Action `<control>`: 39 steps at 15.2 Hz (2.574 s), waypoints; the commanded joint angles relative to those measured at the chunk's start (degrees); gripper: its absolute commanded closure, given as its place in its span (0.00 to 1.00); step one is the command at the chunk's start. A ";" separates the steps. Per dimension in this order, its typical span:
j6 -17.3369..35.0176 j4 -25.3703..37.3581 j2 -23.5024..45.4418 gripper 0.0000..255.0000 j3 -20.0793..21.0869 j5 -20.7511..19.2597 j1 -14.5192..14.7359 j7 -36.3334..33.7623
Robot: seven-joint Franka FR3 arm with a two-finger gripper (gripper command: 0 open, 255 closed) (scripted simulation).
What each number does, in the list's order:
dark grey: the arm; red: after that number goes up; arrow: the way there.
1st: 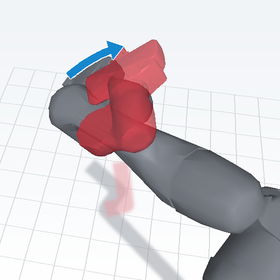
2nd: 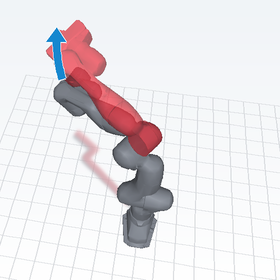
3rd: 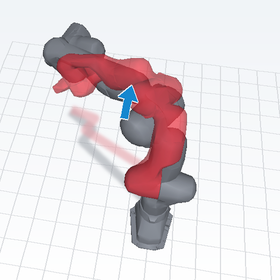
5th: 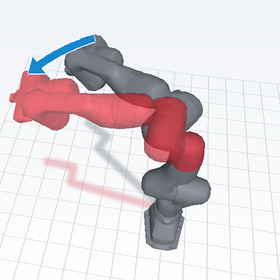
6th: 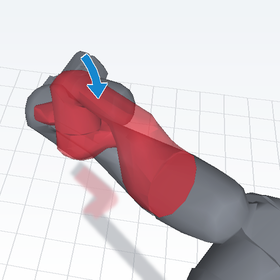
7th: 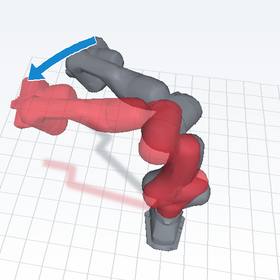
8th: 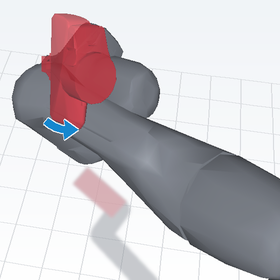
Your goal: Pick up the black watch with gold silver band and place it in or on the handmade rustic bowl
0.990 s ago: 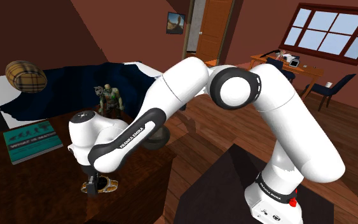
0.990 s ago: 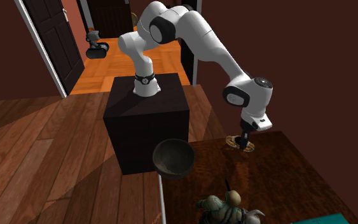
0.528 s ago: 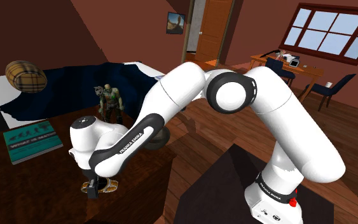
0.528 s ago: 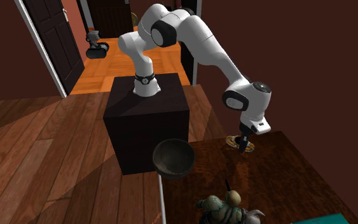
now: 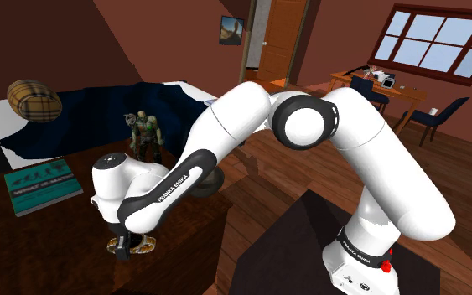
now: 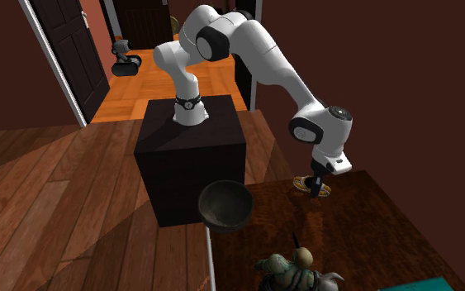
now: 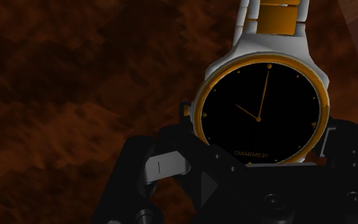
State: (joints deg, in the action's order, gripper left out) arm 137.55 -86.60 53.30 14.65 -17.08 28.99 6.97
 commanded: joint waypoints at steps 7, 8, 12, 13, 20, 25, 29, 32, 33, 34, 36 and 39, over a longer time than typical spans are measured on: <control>-0.72 -0.59 -1.23 1.00 0.26 0.21 -0.21 0.09; -1.09 -0.83 -1.84 1.00 0.40 0.32 -0.32 0.14; -2.61 -1.71 -4.22 1.00 0.94 0.79 -0.73 0.35; -3.01 -1.89 -4.80 1.00 1.07 0.92 -0.83 0.41; -5.98 -2.77 -8.65 1.00 2.00 1.83 -1.49 0.87; -8.29 -2.99 -11.19 1.00 2.63 2.53 -1.92 1.23; -10.24 -2.93 -13.11 1.00 3.11 3.10 -2.23 1.54; -11.78 -2.69 -14.44 1.00 3.44 3.53 -2.43 1.78; -12.30 -2.59 -14.87 1.00 3.55 3.67 -2.49 1.86; -12.82 -2.48 -15.30 1.00 3.65 3.81 -2.56 1.94; -13.89 -2.21 -16.12 1.00 3.86 4.09 -2.67 2.10; -13.73 -4.00 -17.79 1.00 3.96 4.52 -3.92 3.16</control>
State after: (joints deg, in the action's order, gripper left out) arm 123.47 -89.54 36.22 18.62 -12.74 25.76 9.56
